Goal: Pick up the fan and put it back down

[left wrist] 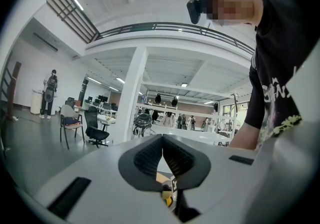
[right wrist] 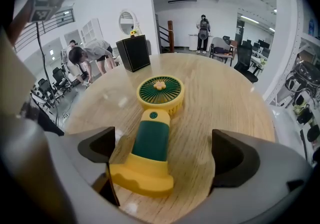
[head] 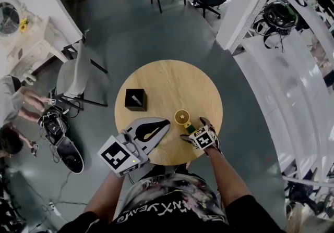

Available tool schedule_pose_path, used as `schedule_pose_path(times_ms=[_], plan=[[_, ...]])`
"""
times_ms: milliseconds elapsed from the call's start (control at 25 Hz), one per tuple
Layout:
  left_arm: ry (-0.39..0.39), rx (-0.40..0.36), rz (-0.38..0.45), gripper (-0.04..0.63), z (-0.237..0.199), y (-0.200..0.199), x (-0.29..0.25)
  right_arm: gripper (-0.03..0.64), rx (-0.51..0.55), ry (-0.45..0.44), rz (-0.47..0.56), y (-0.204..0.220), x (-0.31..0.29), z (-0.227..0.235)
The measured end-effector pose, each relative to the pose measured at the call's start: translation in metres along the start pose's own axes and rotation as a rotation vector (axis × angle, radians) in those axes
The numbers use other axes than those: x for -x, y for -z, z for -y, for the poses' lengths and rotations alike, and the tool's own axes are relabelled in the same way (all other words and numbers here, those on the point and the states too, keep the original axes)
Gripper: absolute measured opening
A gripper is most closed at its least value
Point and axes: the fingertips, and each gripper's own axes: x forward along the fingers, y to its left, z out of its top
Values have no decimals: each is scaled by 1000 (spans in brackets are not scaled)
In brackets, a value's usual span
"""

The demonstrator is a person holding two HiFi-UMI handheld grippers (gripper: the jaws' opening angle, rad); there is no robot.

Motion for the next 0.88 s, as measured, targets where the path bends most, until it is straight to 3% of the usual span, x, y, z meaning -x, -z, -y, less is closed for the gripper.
schedule_pose_path(times_ms=[640,880], plan=[[2,2,-2,18,0,-1,-5,584,24,-10,23,-11,5,-2],[4,2,-3,18,0,-2,-6,584,60,-18,111,-46,22,-13]])
